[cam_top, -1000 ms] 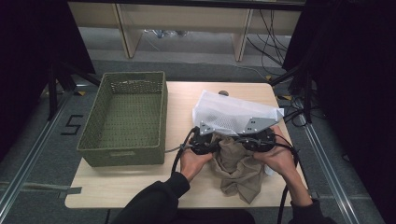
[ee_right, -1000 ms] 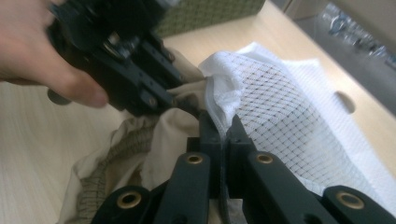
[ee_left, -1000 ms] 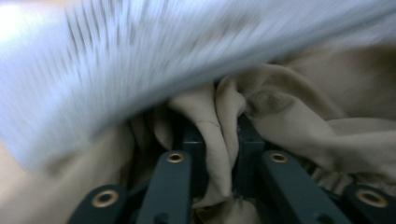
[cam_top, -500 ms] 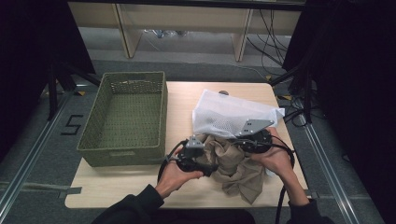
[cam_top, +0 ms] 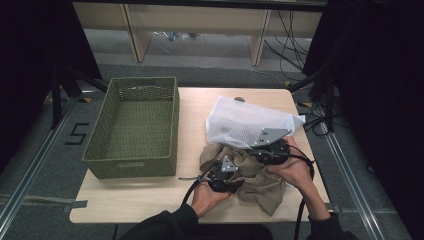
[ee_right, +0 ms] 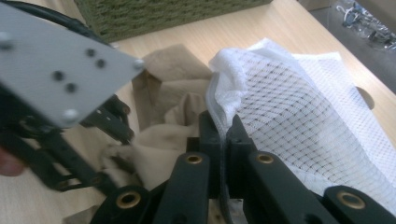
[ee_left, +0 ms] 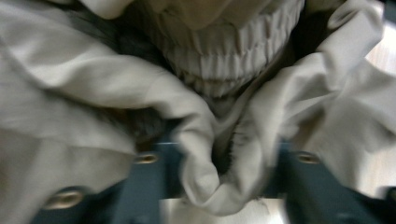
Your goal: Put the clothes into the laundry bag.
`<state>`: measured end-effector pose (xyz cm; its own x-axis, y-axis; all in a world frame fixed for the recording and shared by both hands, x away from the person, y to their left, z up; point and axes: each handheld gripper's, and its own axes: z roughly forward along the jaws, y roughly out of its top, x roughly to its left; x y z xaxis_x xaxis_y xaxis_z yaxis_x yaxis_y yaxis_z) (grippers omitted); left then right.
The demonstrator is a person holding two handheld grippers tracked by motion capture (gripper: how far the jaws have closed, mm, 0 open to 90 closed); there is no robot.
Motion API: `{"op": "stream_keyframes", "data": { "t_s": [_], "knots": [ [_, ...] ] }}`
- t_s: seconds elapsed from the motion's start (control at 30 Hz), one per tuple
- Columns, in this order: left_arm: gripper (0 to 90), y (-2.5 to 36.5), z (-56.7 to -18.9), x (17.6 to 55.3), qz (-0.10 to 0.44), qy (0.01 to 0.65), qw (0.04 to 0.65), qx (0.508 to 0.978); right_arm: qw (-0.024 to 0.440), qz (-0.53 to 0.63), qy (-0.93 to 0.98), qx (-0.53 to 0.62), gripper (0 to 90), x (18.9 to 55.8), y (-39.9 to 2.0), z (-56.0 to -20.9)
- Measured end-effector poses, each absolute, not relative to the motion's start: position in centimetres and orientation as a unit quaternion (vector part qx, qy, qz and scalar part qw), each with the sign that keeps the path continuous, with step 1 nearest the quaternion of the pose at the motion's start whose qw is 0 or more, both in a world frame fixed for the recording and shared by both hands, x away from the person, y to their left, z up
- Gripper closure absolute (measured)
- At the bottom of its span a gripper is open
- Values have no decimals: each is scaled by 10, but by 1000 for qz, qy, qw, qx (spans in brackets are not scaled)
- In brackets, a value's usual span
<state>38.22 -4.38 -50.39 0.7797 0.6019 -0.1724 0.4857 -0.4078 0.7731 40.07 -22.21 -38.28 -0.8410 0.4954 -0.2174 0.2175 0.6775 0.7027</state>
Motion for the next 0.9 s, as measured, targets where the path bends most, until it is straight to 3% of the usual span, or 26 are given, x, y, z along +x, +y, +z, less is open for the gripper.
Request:
{"op": "stream_keyframes", "data": {
  "t_s": [0.1,0.33,0.5,0.6,0.7,0.83,0.9],
  "knots": [
    [747,-42,-490,388,101,326,454,823,206,350,893,195,895,397,-223,-377],
    [756,-35,-448,401,145,356,511,769,215,379,880,188,897,388,-227,-357],
    [740,-49,-477,414,147,352,473,794,214,376,881,191,897,386,-230,-355],
    [717,-54,-499,422,130,379,475,784,202,364,889,190,897,389,-227,-367],
    [656,-54,-498,416,117,354,482,793,194,351,896,190,897,392,-225,-377],
    [460,-33,-484,403,105,343,466,809,191,348,897,196,897,395,-229,-383],
    [377,-19,-474,395,126,338,467,807,188,347,896,204,897,395,-231,-383]
  ]
}}
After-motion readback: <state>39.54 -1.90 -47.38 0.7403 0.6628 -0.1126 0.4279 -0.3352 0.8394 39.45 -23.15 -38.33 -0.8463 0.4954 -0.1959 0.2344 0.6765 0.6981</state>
